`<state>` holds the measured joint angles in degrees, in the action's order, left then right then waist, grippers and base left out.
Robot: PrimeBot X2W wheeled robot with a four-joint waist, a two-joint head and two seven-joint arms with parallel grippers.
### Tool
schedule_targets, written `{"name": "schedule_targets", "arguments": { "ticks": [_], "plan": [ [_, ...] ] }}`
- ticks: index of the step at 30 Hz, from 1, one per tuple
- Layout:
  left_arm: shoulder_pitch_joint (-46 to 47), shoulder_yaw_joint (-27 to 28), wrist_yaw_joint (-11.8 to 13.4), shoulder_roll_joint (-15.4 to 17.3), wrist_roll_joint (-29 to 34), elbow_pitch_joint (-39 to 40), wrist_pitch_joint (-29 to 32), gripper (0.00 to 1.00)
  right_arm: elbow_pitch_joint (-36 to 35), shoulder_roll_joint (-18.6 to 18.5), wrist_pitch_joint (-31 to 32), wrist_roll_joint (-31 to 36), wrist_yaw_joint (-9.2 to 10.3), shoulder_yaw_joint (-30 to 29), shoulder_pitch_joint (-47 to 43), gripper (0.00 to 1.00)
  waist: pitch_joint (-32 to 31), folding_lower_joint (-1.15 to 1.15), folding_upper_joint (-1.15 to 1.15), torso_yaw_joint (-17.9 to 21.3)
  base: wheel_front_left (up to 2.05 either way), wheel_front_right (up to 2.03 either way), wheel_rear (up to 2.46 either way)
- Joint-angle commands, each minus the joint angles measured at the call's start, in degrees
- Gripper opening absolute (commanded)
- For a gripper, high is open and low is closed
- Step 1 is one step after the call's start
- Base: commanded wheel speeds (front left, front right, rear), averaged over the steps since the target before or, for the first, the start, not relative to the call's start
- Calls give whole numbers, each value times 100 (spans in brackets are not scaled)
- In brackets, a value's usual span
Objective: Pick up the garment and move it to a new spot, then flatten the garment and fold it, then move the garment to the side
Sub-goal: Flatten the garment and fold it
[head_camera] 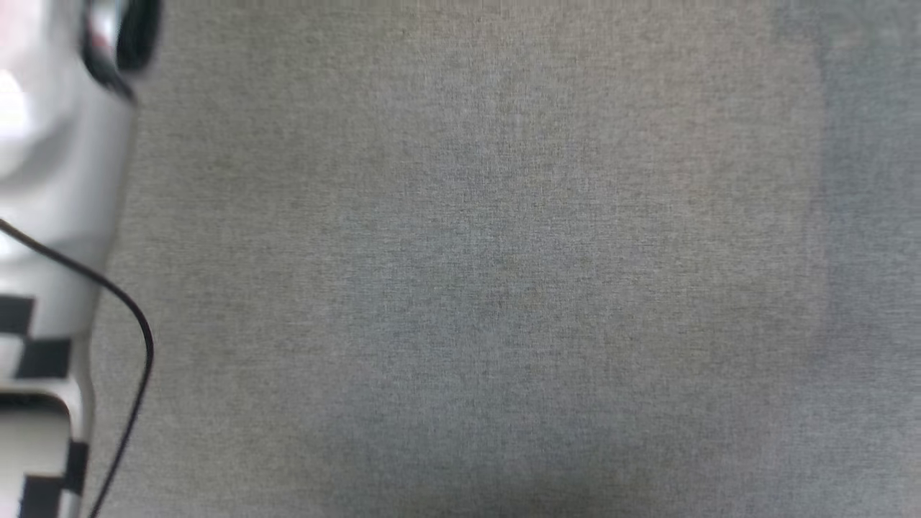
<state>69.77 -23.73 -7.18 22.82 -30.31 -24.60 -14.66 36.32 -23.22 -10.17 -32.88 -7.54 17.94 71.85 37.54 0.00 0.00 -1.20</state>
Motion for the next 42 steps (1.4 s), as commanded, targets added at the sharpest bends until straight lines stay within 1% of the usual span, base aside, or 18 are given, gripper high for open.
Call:
{"name": "schedule_targets", "arguments": {
  "ticks": [1, 7, 12, 17, 22, 23, 24, 27, 34, 39, 42],
  "plan": [
    [-306, -5, -24, -13, -63, 61, -33, 0, -88, -52, -40, -87, 5, 96, -255, 0, -433, 0, 0, -68, 0, 0, 0],
    [-1609, -267, -28, 88, -406, 97, 3, 0, -298, -257, -75, -434, 5, 588, -1361, 0, -1055, 0, 0, -114, 0, 0, 0],
    [-2608, -454, -29, 316, -613, 66, 39, 0, -428, -461, -76, -786, 5, 978, -2158, 0, -1546, 0, 0, -172, 0, 0, 0],
    [-3413, -474, -30, 547, -813, 41, 46, 0, -550, -677, -23, -1015, 5, 1429, -2694, 0, -1930, 0, 0, -241, 0, 0, 0],
    [-4116, -539, -1, 795, -903, 200, 132, 0, -475, -791, 86, -1283, 5, 1653, -3189, 0, -2286, 0, 0, -324, 0, 0, 0],
    [-4230, -568, -1, 832, -925, 244, 175, 0, -448, -794, 101, -1358, 5, 1652, -3280, 0, -2340, 0, 0, -335, 0, 0, 0],
    [-4583, -713, -3, 977, -905, 433, 292, 0, -381, -815, 146, -1552, 5, 1685, -3603, 0, -2536, 0, 0, -374, 0, 0, 0],
    [-4900, -777, 21, 1040, -965, 626, 360, 0, -356, -819, 193, -1751, 5, 1690, -3915, 0, -2711, 0, 0, -393, 0, 0, 0],
    [-5645, -1012, 98, 1195, -1010, 1175, 507, 0, -355, -813, 336, -2173, 5, 1482, -4656, 0, -3195, 0, 0, -368, 0, 0, 0],
    [-6245, -982, 209, 1382, -1243, 1661, 553, 0, -599, -844, 469, -2304, 5, 1347, -5154, 0, -3474, 0, 0, -292, 0, 0, 0],
    [-6535, -1073, 203, 1512, -1305, 1935, 674, 0, -770, -939, 538, -2332, 5, 1240, -5449, 0, -3608, 0, 0, -280, 0, 0, 0]
  ]
}}
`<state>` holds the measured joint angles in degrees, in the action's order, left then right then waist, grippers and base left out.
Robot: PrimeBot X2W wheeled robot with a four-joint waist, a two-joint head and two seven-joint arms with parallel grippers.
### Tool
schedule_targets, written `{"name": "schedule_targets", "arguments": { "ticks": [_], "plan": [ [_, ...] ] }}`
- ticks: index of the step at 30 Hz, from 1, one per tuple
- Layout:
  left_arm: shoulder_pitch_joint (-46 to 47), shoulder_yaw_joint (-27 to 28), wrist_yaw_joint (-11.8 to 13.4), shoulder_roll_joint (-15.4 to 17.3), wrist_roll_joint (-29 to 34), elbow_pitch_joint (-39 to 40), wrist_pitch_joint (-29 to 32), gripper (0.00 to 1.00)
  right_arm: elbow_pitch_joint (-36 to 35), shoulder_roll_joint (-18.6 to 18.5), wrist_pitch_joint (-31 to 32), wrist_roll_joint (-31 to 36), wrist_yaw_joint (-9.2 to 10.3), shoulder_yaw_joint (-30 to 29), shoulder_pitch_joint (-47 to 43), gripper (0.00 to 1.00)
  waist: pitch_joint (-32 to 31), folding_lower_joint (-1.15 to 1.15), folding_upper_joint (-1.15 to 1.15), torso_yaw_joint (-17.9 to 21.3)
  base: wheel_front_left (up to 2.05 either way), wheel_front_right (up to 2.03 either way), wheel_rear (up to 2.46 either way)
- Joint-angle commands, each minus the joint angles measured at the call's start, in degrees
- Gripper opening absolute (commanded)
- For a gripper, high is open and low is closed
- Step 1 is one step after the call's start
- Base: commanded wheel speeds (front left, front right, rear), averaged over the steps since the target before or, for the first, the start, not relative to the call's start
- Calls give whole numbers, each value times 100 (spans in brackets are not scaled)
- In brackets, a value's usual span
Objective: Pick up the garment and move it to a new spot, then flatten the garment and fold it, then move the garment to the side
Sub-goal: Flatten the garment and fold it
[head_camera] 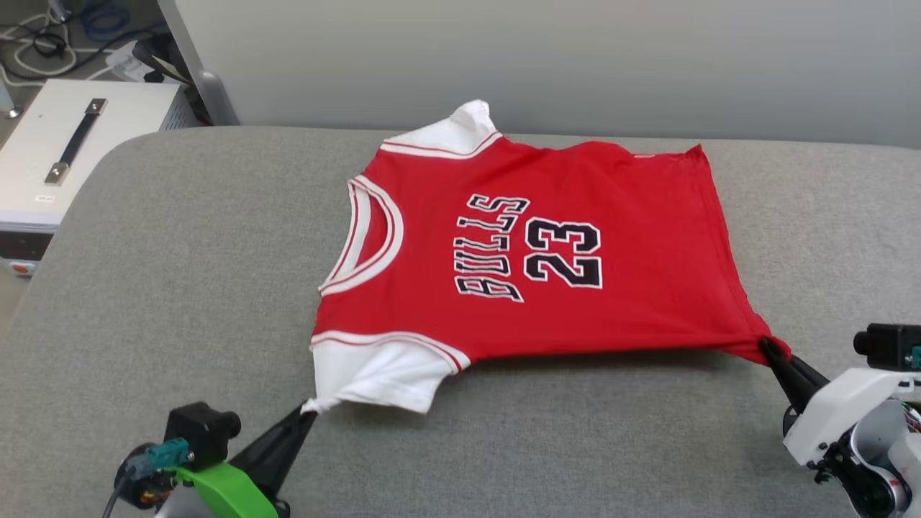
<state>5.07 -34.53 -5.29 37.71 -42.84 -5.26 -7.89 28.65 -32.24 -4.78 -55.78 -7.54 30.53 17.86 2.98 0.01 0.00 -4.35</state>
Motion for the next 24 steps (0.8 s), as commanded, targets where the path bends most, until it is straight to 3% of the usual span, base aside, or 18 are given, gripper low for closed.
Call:
{"name": "schedule_targets", "arguments": {
  "ticks": [1, 10, 15, 24],
  "plan": [
    [-175, -32, 4, 69, -98, 93, 54, 0, -51, -73, 50, -41, 5, -66, -167, 0, -215, -1, 0, 43, 0, 0, 0],
    [-1080, -370, -149, 674, -773, 1008, 559, 0, -925, -337, 1015, 225, 5, -670, -1577, 0, -676, -1, 0, 88, 0, 0, 0],
    [-1304, -494, -190, 985, -1012, 1282, 651, 0, -1458, -278, 1525, 377, 5, -1235, -2264, 0, -743, -1, 0, 96, 0, 0, 0],
    [-1343, -480, -209, 1197, -1146, 1623, 448, 0, -2565, 0, 2228, 812, 5, -2262, -3123, 0, -670, -1, 0, 71, 0, 0, 0]
  ]
}}
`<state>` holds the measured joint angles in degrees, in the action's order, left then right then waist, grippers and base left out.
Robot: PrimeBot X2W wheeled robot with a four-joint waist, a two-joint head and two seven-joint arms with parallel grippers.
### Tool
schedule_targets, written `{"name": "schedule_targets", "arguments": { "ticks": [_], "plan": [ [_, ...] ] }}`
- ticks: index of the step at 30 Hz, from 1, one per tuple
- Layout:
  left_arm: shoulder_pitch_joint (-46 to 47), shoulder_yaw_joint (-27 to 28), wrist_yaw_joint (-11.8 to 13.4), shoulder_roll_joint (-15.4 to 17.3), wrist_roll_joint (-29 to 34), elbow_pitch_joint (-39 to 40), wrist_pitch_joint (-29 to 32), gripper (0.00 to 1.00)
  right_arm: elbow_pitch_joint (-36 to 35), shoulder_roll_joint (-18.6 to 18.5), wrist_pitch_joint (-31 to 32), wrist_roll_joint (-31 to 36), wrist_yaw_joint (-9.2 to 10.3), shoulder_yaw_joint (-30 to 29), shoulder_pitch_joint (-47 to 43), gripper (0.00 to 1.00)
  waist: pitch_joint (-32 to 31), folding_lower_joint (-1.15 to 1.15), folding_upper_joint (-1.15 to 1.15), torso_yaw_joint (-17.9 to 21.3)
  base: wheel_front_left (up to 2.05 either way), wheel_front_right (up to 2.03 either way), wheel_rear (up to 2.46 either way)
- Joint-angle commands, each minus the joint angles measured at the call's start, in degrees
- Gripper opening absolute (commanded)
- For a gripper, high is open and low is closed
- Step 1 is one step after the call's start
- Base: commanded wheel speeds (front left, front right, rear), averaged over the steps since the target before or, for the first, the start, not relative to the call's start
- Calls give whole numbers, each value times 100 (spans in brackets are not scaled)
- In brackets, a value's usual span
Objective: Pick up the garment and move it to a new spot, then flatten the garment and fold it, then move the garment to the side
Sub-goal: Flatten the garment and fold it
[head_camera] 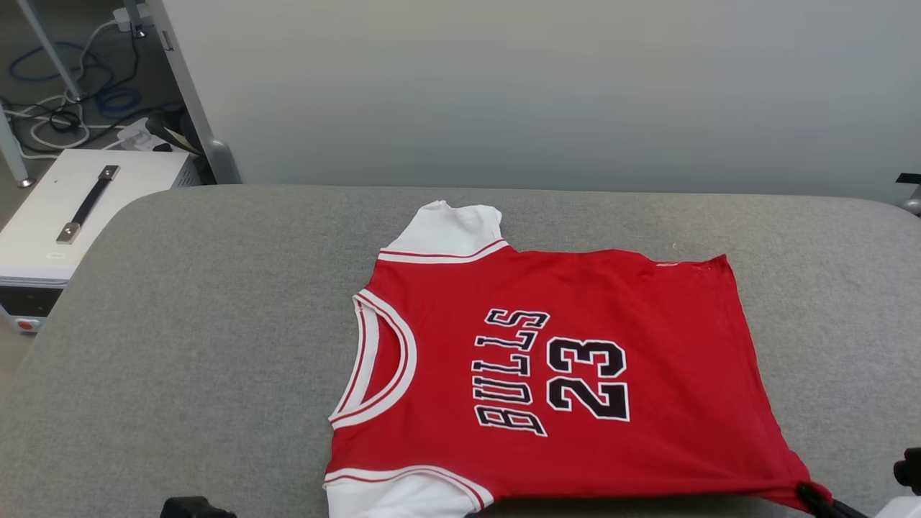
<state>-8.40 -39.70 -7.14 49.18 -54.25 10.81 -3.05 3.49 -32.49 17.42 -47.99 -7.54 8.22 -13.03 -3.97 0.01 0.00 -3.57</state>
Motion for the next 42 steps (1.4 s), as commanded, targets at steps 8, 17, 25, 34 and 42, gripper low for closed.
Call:
{"name": "schedule_targets", "arguments": {
  "ticks": [8, 17, 25, 34, 42],
  "plan": [
    [765, 197, -28, -61, 256, -37, -106, 0, -784, 386, 461, 370, 5, -682, 143, 0, 421, -1, 0, -19, 0, 0, 0],
    [1899, 331, -25, -360, 414, -531, 171, 0, -875, 502, 886, 678, 5, -817, 935, 0, 1064, -1, 0, 94, 0, 0, 0],
    [2737, 219, -30, -590, 521, -1083, 435, 0, -533, 595, 1073, 858, 5, -667, 1663, 0, 1605, -1, 0, 196, 0, 0, 0],
    [3663, -215, -34, -836, 488, -2066, 604, 0, 20, 606, 1091, 1066, 5, -315, 2442, 0, 2111, -1, 0, 324, 0, 0, 0],
    [4115, -758, -34, -1080, 466, -2865, 430, 1, 362, 637, 1037, 1113, 5, -136, 2693, 0, 2203, -1, 0, 363, 0, 0, 0]
  ]
}}
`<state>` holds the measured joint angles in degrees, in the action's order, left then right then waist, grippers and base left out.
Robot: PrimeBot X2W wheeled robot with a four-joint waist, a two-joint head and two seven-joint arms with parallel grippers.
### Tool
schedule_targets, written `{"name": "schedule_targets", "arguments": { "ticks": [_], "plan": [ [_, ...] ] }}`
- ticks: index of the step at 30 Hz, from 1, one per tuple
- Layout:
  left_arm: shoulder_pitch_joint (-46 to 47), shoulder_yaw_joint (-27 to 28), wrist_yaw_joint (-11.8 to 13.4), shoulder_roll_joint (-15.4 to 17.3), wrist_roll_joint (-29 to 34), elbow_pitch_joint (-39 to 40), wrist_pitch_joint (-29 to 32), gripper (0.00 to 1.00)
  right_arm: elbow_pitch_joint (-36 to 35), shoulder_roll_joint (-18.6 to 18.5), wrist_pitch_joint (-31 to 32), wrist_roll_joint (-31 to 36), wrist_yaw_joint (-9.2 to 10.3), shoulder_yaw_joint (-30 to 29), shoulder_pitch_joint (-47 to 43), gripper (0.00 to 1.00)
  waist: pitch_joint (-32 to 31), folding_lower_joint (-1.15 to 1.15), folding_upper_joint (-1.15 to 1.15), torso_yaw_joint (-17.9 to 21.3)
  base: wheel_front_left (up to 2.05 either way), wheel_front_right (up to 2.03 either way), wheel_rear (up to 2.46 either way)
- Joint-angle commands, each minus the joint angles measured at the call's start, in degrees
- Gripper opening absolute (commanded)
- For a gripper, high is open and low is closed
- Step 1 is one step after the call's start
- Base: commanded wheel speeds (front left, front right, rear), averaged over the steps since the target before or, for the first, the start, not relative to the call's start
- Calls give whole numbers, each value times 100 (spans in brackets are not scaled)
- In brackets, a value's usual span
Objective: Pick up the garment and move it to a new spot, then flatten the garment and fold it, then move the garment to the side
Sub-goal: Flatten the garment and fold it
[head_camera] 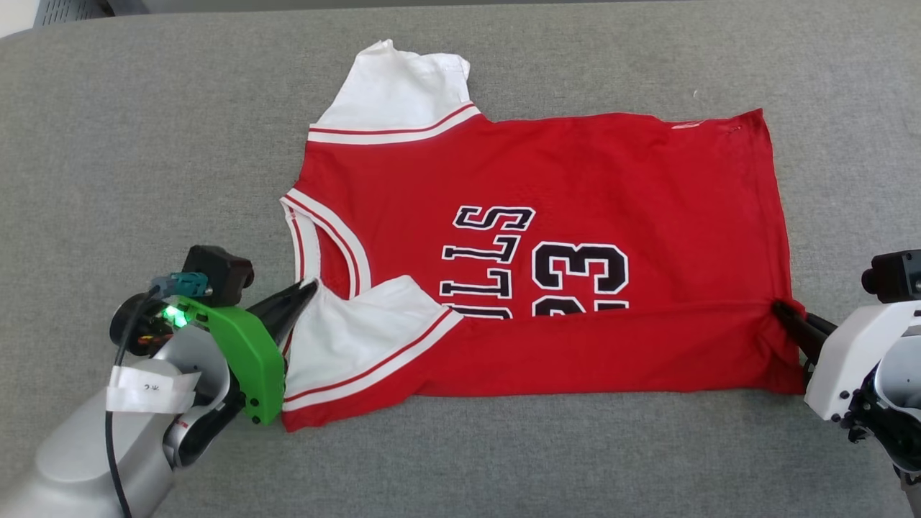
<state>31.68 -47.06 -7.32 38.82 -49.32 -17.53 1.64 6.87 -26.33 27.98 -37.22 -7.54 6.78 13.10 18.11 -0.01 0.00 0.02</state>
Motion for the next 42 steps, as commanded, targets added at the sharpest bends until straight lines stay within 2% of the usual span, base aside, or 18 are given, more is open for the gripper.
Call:
{"name": "schedule_targets", "arguments": {
  "ticks": [1, 2, 3, 4, 5, 8, 14, 18, 22, 26, 35, 39, 42],
  "plan": [
    [140, -74, -16, -84, -36, -118, -75, 38, 77, 33, 7, 28, 5, 6, 89, 0, -13, 1, 0, 3, 0, 0, 0],
    [168, -107, -16, -129, -48, -285, -95, 100, 106, 39, -19, 57, 5, 9, 108, 29, -33, 1, 0, 4, 0, 0, 0],
    [190, -146, -16, -165, -44, -402, -107, 100, 135, 58, -70, 74, 5, -4, 125, 100, -54, 1, 0, 7, 0, 0, 0],
    [211, -159, -16, -215, -53, -545, -160, 100, 173, 93, -137, 85, 5, -21, 145, 100, -88, 1, 0, 6, 0, 0, 0],
    [232, -105, -12, -415, -93, -1049, -548, 100, 191, 97, -374, 81, 5, 103, 163, 100, -330, 1, 0, -2, 0, 0, 0],
    [147, 13, 5, -532, -243, -1240, -776, 100, 152, 62, -588, 75, 5, 155, 120, 100, -566, 1, 0, -21, 0, 0, 0],
    [-162, 277, 16, -685, -706, -1219, -1157, 100, 11, 30, -840, 4, 5, 138, -114, 100, -1010, 1, 0, -77, 0, 0, 0],
    [-457, 318, 178, -723, -900, -1055, -1113, 100, -131, -15, -832, 138, 5, 108, -401, 100, -1284, 1, 0, -114, 0, 0, 0],
    [-829, 334, 537, -639, -1073, -652, -908, 100, -390, 40, -614, 270, 5, 33, -726, 100, -1468, 1, 0, -111, 0, 0, 0],
    [-1252, 304, 1006, -497, -1247, -40, -571, 100, -691, 150, -321, 536, 5, -141, -1059, 100, -1548, 1, 0, -100, 0, 0, 0],
    [-1848, 199, 2195, -28, -1440, 1180, 320, 100, -1444, 718, 612, 1005, 5, -712, -1617, 100, -1361, 1, 0, -42, 0, 0, 0],
    [-1858, 118, 2497, 86, -1435, 1344, 653, 100, -1690, 875, 804, 1146, 5, -789, -1635, 100, -1195, 1, 0, 7, 0, 0, 0],
    [-1821, 100, 2621, 91, -1423, 1353, 754, 100, -1794, 918, 811, 1200, 5, -781, -1587, 100, -1076, 1, 0, 51, 0, 0, 0]
  ]
}}
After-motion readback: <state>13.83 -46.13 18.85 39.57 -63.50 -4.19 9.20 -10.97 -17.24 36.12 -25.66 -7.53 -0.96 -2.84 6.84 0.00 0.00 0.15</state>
